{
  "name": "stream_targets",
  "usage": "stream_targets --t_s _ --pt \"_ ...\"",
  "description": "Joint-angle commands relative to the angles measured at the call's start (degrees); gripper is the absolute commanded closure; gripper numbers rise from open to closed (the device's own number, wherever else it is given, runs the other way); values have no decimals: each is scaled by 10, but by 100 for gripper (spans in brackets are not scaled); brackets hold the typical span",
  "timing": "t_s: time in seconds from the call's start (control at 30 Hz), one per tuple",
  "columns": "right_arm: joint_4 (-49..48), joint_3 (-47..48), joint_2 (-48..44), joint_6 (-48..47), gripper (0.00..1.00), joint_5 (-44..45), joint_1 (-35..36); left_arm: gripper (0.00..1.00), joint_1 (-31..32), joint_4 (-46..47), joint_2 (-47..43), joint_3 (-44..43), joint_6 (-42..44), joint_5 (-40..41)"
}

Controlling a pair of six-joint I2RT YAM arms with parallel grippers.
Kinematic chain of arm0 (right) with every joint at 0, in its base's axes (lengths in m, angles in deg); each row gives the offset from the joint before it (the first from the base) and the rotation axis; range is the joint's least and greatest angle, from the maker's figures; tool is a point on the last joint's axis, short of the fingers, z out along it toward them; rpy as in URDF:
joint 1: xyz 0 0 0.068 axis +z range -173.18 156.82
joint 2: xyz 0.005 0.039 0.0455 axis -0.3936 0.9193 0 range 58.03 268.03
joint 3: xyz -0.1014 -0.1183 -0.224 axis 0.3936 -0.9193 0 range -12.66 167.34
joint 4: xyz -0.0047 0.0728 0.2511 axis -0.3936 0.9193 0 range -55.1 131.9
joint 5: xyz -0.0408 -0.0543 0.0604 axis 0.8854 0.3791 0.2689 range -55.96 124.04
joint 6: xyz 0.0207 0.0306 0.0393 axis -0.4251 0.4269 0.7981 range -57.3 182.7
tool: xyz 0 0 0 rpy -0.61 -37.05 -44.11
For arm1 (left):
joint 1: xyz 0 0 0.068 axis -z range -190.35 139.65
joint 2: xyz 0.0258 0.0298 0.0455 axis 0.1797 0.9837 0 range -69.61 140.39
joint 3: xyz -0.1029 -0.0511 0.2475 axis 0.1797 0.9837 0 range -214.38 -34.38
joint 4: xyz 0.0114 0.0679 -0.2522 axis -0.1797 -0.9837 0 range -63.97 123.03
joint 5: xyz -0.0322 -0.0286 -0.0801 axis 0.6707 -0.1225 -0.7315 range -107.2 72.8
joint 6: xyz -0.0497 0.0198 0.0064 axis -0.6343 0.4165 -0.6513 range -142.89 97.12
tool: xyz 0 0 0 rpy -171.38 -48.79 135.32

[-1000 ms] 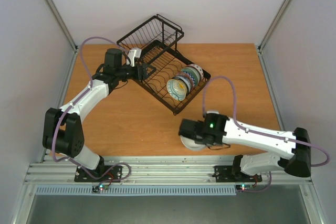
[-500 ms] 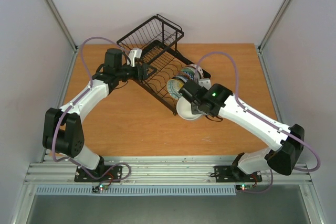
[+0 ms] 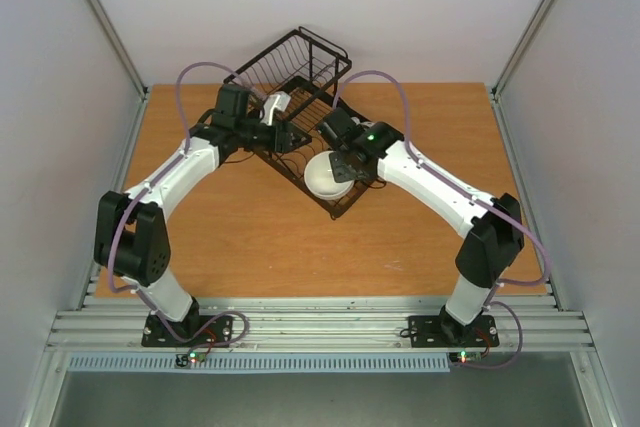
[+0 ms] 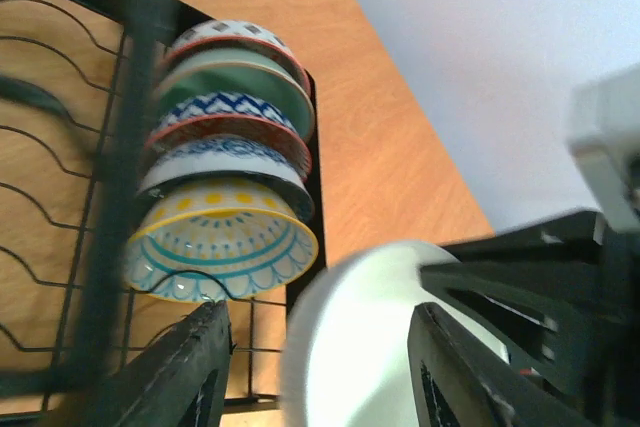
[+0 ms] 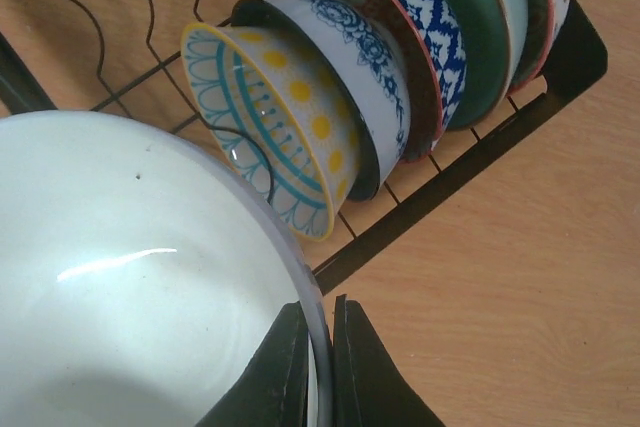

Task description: Load the bowls into the dish rack

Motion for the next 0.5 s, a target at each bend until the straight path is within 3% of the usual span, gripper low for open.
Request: stream_targets --t_s 0.0,0.1,0.23,0.47 --pt "-26 50 11 -35 99 -23 -23 53 24 -22 5 -32 41 -25" --pt "-22 78 29 -42 99 -29 -36 53 31 -37 11 -41 50 -29" --pt "-10 128 54 -56 99 -21 -40 43 38 -56 21 -51 63 -27" --pt "-2 163 64 -67 99 -15 -40 39 41 -68 24 -55 75 -12"
